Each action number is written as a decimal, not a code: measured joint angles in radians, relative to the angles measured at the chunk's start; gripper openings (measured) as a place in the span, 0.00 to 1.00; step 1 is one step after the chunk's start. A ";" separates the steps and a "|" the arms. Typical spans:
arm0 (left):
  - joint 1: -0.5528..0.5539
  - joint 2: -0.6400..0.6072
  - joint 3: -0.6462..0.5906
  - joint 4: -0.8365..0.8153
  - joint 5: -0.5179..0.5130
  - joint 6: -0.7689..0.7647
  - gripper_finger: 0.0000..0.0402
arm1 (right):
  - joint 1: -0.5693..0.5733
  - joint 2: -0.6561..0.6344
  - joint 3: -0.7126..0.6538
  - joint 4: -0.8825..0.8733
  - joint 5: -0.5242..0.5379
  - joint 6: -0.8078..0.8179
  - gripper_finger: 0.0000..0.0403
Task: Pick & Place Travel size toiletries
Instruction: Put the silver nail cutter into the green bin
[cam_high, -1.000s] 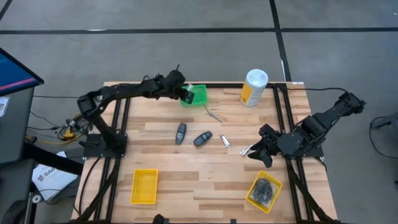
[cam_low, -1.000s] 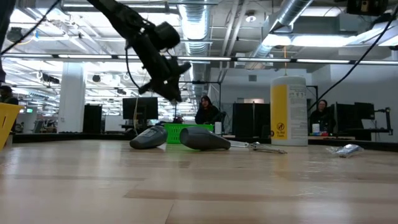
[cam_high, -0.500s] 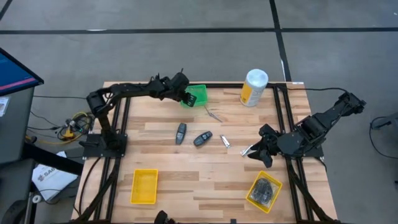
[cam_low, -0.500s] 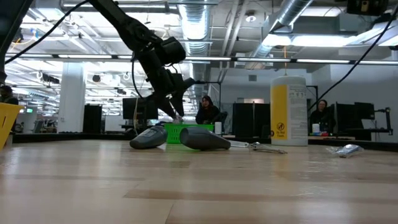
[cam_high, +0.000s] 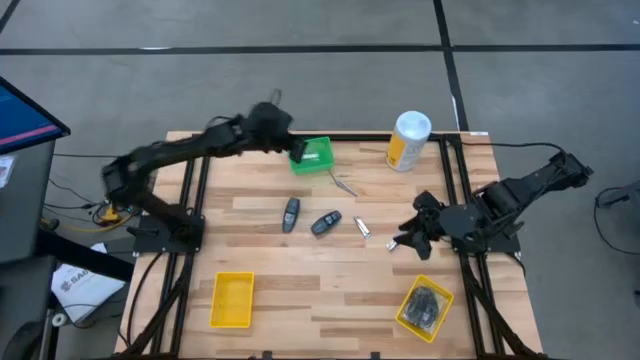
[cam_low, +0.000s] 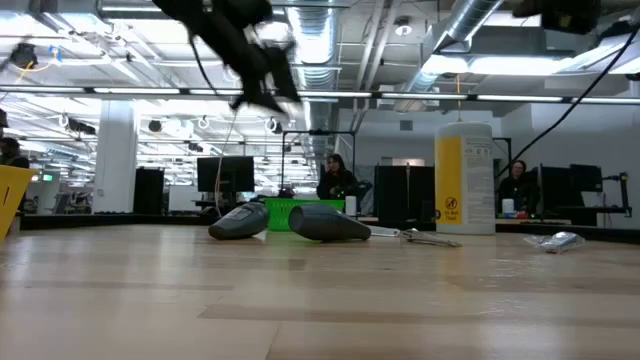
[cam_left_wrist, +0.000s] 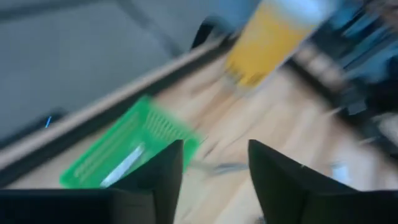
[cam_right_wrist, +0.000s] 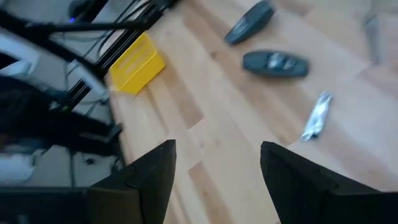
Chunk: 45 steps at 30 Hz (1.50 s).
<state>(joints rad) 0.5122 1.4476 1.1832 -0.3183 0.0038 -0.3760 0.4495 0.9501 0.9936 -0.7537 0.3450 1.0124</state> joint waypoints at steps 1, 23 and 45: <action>-0.011 -0.058 -0.005 0.000 0.000 0.001 0.39 | -0.028 0.004 0.000 0.001 0.000 -0.016 0.55; -0.447 -0.964 -0.592 0.232 -0.355 -0.002 0.00 | -0.569 0.703 0.356 -0.084 -0.116 -0.717 0.53; -0.498 -1.307 -1.030 0.395 -0.303 -0.025 0.00 | -0.749 1.069 0.496 -0.100 -0.212 -0.970 0.67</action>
<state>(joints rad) 0.0139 0.1411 0.1530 0.0764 -0.2991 -0.4010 -0.2994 2.0186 1.4895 -0.8537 0.1335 0.0424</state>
